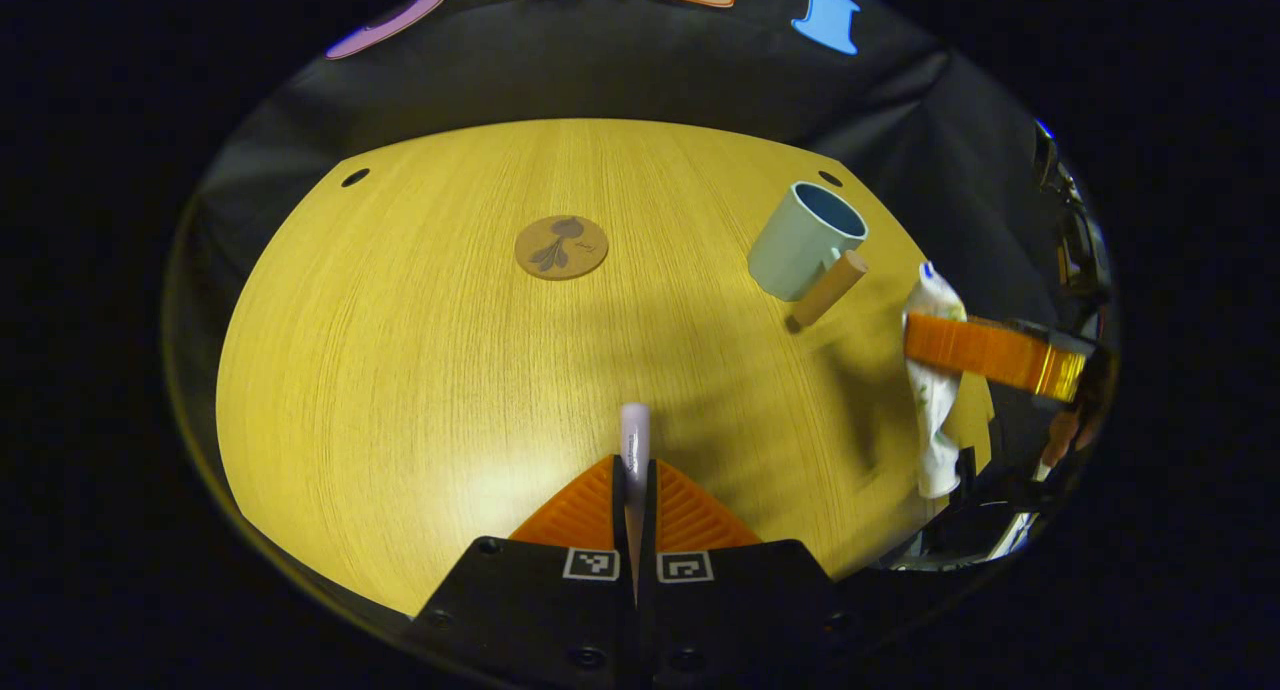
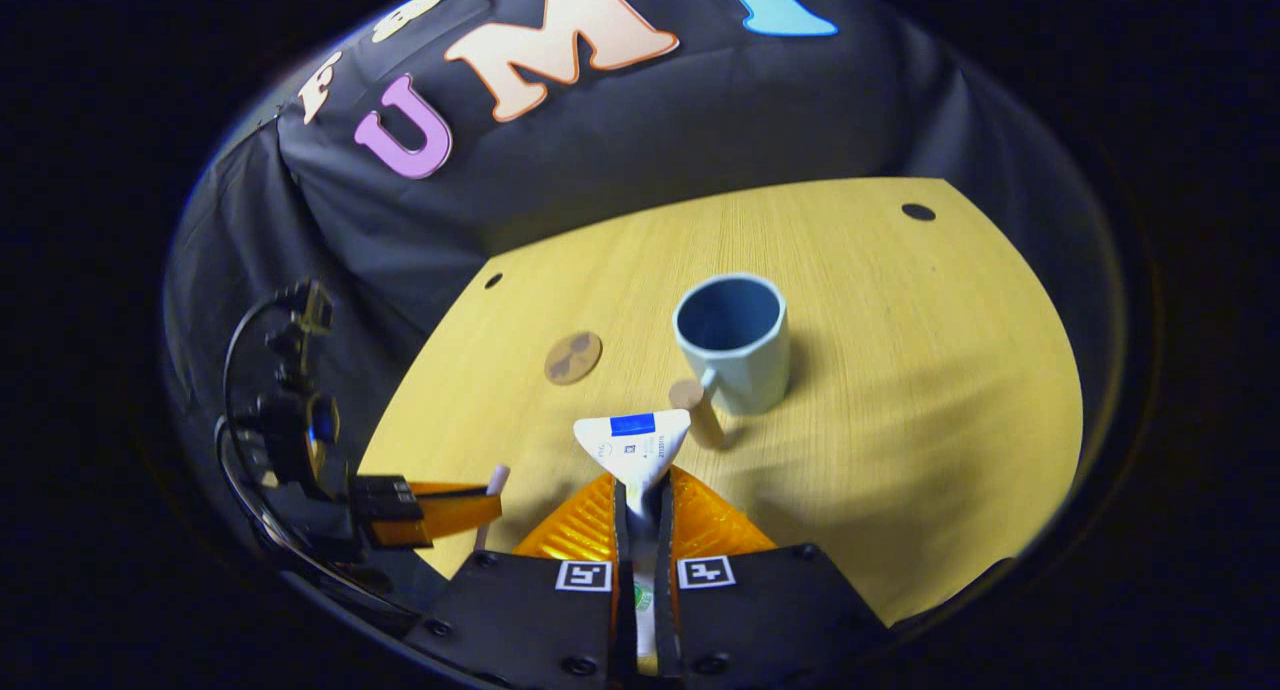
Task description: Put the toothbrush and toothpaste on the desktop into the cup, then pick up the cup and place it on the coaster on the desktop.
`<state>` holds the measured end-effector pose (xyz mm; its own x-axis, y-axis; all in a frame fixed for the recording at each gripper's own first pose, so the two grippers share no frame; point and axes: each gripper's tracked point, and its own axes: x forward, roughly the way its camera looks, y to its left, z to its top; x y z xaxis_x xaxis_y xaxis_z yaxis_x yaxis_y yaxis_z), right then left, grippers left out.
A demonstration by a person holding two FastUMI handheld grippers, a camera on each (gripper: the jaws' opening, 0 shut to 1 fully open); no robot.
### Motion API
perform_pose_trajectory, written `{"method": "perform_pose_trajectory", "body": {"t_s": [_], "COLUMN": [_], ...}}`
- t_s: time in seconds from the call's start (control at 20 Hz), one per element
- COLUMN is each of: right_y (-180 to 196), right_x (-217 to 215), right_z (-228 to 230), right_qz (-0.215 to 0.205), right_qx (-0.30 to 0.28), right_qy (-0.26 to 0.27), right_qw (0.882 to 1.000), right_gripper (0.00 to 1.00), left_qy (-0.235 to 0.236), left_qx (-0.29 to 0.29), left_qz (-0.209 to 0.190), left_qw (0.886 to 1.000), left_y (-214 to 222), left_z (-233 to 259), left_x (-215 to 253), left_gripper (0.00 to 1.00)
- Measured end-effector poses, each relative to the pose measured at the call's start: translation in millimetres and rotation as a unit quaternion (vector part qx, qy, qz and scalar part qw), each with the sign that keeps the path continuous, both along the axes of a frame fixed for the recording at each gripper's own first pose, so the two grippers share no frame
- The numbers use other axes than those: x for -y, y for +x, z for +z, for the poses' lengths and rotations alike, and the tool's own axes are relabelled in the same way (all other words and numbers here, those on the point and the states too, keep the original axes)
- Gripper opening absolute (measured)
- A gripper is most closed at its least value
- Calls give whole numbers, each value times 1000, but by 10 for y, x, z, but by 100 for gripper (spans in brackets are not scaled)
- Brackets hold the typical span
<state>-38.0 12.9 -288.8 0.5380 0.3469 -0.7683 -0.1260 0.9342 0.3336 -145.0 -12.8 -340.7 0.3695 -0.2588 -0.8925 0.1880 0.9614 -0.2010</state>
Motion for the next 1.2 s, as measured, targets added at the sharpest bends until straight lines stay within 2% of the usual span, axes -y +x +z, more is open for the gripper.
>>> {"method": "perform_pose_trajectory", "body": {"t_s": [0.35, 0.7, 0.8, 0.85, 0.95, 1.2], "right_y": [745, 1546, 1725, 1804, 1900, 1976], "right_x": [46, 97, 151, 180, 238, 232], "right_z": [304, 476, 396, 348, 259, 86], "right_qz": [-21, -40, -56, -65, -72, -66], "right_qx": [70, 182, 191, 193, 197, 202], "right_qy": [17, 0, 0, 1, -9, -29], "right_qw": [997, 983, 980, 979, 978, 977], "right_gripper": [10, 9, 9, 6, 10, 11], "left_qy": [-14, -15, -11, -9, -2, -5], "left_qx": [8, 24, 27, 27, 25, 27], "left_qz": [21, 44, 53, 56, 62, 79], "left_qw": [1000, 999, 998, 998, 998, 996], "left_y": [-112, -71, -67, -71, -110, -152], "left_z": [386, 547, 597, 596, 629, 725], "left_x": [-35, -27, -58, -70, -120, -144], "left_gripper": [0, 0, 0, 0, 0, 0]}}
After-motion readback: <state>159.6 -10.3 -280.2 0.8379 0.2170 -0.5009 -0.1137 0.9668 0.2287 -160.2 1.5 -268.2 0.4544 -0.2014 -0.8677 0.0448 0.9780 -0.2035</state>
